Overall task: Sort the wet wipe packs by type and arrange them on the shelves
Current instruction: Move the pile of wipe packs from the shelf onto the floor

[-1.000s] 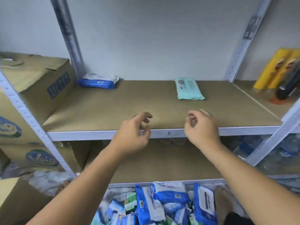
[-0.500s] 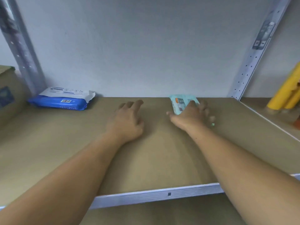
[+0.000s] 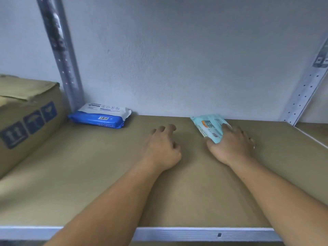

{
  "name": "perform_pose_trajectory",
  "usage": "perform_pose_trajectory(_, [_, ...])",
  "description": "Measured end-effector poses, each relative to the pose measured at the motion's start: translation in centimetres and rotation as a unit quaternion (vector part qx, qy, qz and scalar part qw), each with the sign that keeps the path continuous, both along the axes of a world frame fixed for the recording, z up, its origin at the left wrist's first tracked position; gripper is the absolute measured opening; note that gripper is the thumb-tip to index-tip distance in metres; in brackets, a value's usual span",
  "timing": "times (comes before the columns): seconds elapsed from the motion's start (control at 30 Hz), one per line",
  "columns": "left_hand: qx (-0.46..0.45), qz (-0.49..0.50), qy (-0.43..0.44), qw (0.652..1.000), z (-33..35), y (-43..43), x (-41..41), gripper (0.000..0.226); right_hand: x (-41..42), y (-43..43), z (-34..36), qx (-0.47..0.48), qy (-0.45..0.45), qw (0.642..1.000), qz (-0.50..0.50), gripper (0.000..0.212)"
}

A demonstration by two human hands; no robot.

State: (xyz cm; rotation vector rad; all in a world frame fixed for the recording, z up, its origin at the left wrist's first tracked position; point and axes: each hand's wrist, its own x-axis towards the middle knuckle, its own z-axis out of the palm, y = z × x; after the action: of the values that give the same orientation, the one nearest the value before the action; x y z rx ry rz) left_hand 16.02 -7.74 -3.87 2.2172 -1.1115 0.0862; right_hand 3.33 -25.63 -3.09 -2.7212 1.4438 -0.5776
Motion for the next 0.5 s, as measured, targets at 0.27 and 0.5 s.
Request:
perform_pose_trajectory(0.27, [0.026,0.049,-0.033,0.998,1.2,7.0,6.7,0.062,4.2,5.0,0.6,0.019,0.066,0.99,0.122,0.082])
perform_pose_trajectory(0.5, [0.183,0.163,-0.045,0.968,1.7,12.1,18.1,0.071,9.2,8.5,1.3,0.049,0.117,0.971,0.204,0.082])
